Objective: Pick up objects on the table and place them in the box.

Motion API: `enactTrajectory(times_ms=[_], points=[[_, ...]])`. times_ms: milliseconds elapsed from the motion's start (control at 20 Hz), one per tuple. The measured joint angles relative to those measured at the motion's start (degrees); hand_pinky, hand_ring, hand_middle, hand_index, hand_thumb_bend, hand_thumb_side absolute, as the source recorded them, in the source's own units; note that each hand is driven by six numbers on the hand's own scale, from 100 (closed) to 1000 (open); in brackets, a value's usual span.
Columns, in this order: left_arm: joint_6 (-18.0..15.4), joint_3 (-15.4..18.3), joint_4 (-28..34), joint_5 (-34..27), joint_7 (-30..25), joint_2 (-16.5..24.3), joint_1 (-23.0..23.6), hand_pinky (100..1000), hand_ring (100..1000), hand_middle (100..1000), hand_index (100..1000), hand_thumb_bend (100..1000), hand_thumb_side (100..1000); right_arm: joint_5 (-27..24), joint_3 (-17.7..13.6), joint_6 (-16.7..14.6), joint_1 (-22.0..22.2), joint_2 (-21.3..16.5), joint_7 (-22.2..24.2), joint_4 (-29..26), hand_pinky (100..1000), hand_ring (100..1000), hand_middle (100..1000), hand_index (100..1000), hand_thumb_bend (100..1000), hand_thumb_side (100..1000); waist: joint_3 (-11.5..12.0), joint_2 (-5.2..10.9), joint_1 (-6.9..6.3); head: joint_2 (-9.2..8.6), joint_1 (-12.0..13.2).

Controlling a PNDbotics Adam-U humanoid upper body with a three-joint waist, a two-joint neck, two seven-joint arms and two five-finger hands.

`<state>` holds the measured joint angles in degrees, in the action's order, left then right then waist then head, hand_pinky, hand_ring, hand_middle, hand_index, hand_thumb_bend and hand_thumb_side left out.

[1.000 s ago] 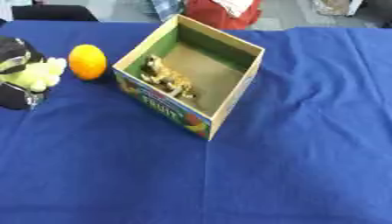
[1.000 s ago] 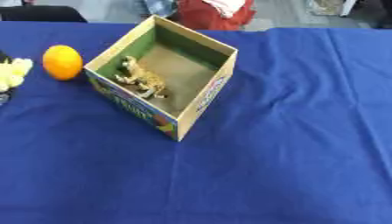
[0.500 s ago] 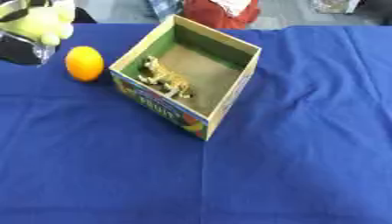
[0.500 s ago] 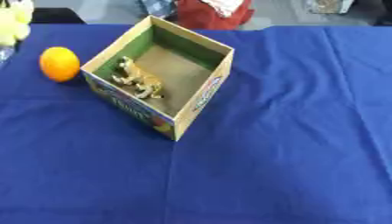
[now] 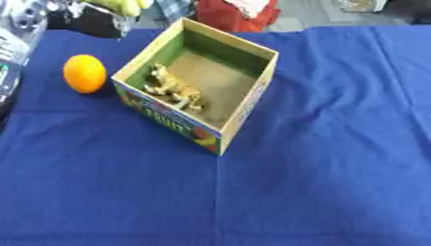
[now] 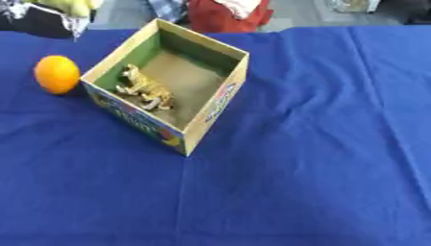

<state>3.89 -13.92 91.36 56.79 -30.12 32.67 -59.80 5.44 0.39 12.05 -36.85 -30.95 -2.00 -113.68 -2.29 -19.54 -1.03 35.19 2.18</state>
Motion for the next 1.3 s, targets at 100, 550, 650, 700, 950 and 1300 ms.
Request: enactTrajectory(times_ms=[100, 550, 650, 700, 950, 1300], points=[[-0.9, -0.7, -2.7, 0.8, 0.9, -1.4, -1.2, 231, 640, 511, 618, 100, 257, 0.0, 0.0, 0.0, -0.1, 0.0, 0.1, 0.0, 699, 737, 596, 833, 100, 925, -0.8, -0.26, -0.1, -0.14, 0.5], [-6.0, -2.0, -17.7, 3.9, 6.6, -7.8, -5.5, 265, 678, 570, 727, 100, 269, 0.0, 0.5, -0.1, -1.7, 0.8, 0.7, 0.0, 698, 737, 596, 833, 100, 921, -4.8, -1.67, -0.82, -1.14, 2.8], [-7.2, -2.0, -20.9, 4.8, 7.2, -8.6, -6.0, 290, 709, 603, 802, 100, 238, 0.0, 0.7, -0.1, -1.9, 1.1, 0.8, 0.0, 698, 737, 595, 832, 100, 922, -5.2, -1.8, -0.92, -1.24, 3.0], [-7.9, -2.0, -22.2, 5.2, 7.3, -9.0, -6.0, 303, 720, 614, 815, 113, 245, 0.0, 0.7, 0.0, -1.9, 1.1, 0.9, 0.0, 698, 737, 595, 832, 100, 922, -5.2, -1.86, -0.96, -1.25, 3.1], [-10.8, -1.8, -25.8, 6.8, 5.8, -9.5, -6.0, 538, 846, 759, 934, 457, 552, 0.0, 0.7, 0.0, -1.9, 1.3, 1.0, 0.0, 698, 738, 591, 831, 100, 923, -5.5, -1.96, -0.98, -1.16, 3.0], [-11.0, -0.9, -28.7, 11.9, 0.9, -9.5, -5.2, 592, 890, 815, 962, 618, 702, 0.0, 0.6, 0.1, -1.6, 1.5, 0.9, 0.0, 698, 738, 590, 831, 100, 923, -5.8, -1.96, -0.99, -1.1, 3.0]])
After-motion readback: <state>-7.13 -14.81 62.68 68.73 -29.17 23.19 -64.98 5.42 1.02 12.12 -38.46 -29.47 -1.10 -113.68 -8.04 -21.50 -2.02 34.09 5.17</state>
